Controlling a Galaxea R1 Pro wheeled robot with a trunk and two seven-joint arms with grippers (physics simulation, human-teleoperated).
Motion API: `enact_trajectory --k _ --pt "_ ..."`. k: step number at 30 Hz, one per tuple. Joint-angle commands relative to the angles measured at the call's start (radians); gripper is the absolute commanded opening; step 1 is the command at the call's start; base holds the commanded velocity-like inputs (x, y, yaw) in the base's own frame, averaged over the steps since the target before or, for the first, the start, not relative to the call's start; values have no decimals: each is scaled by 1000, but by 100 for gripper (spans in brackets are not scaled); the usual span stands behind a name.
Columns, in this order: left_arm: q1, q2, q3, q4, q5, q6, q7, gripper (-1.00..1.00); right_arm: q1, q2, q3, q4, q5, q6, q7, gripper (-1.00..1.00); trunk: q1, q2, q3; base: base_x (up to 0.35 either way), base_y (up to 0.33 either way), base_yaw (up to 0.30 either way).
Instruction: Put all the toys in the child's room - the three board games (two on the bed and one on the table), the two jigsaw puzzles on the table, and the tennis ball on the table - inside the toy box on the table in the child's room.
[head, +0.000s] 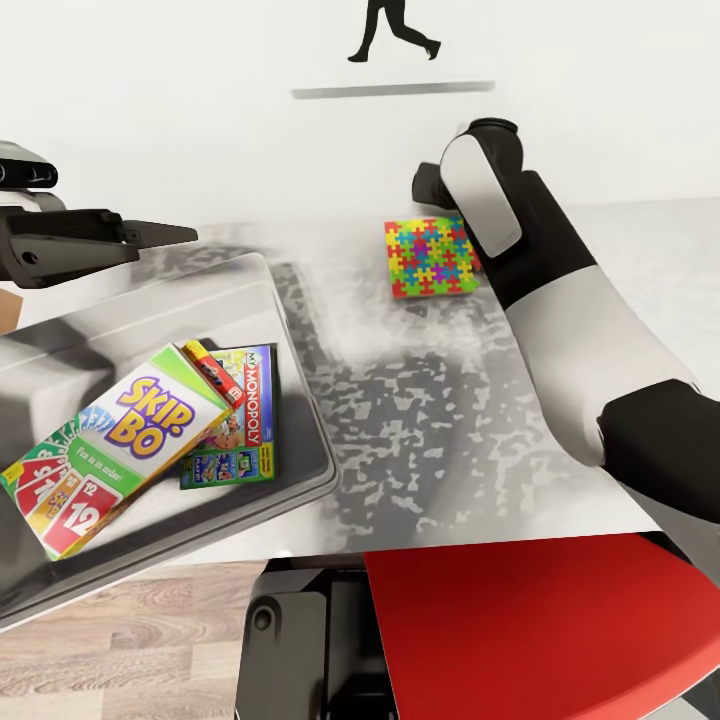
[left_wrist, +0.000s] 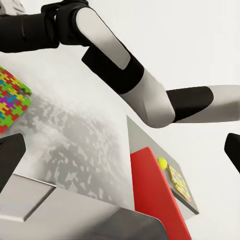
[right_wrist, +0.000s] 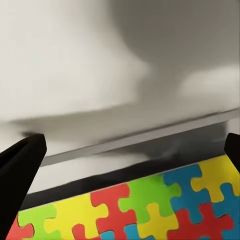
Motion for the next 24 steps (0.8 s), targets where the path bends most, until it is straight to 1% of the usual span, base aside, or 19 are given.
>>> enact_trajectory --k 1,18,24 --pt "-1 1 -2 0 3 11 -2 100 -1 -1 4 2 8 -15 -12 100 1 -1 -1 0 0 0" --pt "-1 1 -2 0 3 11 -2 100 1 -2 9 15 7 -32 -9 100 1 -1 -1 0 0 0" --pt "-1 1 -2 0 3 11 -2 100 1 -2 9 44 8 -35 -1 100 1 -1 -1 0 0 0"
